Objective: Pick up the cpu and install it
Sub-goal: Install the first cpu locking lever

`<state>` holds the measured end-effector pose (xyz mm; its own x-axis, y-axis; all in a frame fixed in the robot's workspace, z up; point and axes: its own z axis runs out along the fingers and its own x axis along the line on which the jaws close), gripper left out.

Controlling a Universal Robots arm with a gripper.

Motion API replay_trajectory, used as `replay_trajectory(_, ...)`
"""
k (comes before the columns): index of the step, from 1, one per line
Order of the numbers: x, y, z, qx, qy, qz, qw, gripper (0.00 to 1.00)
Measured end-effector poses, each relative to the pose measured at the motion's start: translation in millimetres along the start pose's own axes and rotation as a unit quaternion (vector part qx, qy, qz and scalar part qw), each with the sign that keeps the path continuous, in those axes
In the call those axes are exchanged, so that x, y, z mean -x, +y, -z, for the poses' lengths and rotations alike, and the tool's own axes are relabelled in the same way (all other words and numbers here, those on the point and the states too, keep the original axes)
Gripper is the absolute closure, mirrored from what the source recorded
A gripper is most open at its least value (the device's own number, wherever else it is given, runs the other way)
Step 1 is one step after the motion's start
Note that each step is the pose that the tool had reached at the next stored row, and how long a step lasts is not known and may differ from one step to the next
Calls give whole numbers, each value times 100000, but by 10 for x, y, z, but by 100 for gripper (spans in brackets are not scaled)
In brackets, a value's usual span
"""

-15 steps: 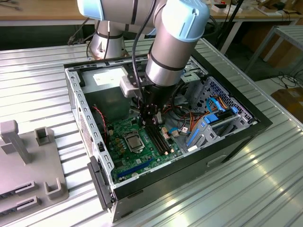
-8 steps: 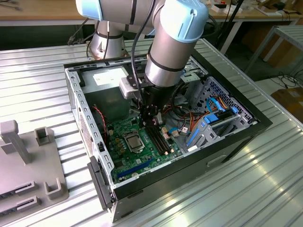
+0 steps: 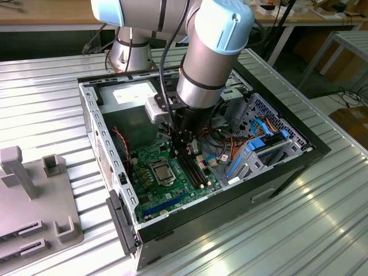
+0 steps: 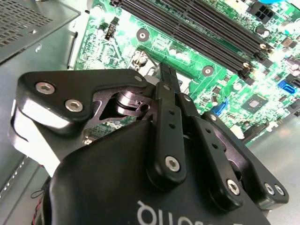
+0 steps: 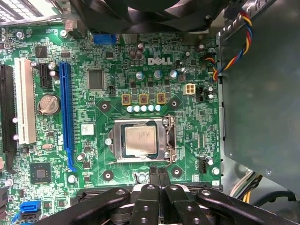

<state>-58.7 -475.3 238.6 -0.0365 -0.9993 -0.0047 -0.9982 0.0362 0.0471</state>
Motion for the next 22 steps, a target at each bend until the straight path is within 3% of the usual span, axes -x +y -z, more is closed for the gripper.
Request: replay_trajectory(22,-153,0,-3,-98,3,129,100000,89)
